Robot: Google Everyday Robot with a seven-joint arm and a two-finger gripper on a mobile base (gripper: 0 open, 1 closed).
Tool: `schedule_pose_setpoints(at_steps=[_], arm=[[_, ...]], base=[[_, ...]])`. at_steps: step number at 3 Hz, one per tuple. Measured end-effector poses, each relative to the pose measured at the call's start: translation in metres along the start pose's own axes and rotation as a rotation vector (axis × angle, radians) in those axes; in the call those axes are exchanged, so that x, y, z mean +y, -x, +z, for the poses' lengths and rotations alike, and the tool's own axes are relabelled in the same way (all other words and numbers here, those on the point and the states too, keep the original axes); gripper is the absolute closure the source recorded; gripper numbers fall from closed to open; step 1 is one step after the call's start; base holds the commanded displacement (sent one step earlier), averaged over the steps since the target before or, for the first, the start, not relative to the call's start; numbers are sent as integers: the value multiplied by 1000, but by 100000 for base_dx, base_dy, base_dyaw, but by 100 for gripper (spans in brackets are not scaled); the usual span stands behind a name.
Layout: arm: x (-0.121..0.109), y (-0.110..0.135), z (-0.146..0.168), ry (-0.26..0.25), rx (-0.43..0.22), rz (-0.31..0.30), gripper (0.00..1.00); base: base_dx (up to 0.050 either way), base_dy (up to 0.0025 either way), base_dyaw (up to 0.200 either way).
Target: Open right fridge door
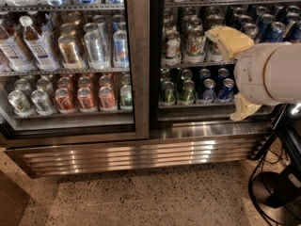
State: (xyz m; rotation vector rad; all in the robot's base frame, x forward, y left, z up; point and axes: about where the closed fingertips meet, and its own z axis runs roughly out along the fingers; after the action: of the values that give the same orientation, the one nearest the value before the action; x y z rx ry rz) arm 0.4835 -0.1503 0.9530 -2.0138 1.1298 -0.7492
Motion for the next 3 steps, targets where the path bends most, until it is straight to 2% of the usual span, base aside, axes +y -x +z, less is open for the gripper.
schedule_pose_setpoints(at_steps=[1, 2, 3], arm=[[46, -52, 20, 14, 135, 86, 0], [93, -116, 40, -44, 225, 214, 0], [73, -164, 49, -245, 231, 336, 0]], base=[[0, 0, 0], [0, 0, 0], [0, 0, 0]])
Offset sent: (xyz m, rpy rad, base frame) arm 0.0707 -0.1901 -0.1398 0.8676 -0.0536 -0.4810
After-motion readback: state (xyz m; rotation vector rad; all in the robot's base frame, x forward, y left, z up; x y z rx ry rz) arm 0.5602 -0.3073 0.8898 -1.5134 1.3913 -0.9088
